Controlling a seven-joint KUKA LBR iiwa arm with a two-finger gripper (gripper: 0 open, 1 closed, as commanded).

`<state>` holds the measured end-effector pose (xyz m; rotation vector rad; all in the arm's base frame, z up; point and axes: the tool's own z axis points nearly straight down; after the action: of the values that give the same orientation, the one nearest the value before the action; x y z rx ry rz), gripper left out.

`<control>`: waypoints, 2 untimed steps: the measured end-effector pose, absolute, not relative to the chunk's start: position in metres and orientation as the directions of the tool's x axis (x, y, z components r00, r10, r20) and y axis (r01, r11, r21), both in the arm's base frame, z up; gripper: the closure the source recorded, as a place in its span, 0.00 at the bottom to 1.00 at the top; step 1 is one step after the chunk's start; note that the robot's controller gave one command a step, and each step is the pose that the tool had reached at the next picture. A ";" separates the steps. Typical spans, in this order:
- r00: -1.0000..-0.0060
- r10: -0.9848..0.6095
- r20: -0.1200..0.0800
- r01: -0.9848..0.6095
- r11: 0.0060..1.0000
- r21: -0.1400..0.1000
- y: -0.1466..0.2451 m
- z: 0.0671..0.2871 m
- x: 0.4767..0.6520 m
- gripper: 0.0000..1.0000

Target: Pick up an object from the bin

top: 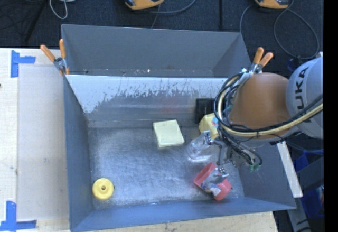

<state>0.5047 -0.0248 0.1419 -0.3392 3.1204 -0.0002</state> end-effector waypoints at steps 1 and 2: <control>-0.722 -0.692 -0.008 -0.692 0.722 -0.002 -0.050 0.076 0.480 1.00; -0.722 -0.692 -0.008 -0.692 0.722 -0.002 -0.050 0.076 0.480 1.00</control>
Offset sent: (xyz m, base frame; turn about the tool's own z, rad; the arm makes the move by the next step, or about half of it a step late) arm 0.0000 0.0000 0.0000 0.0000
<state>0.4796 -0.0499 0.0756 -1.1693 2.9074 0.0023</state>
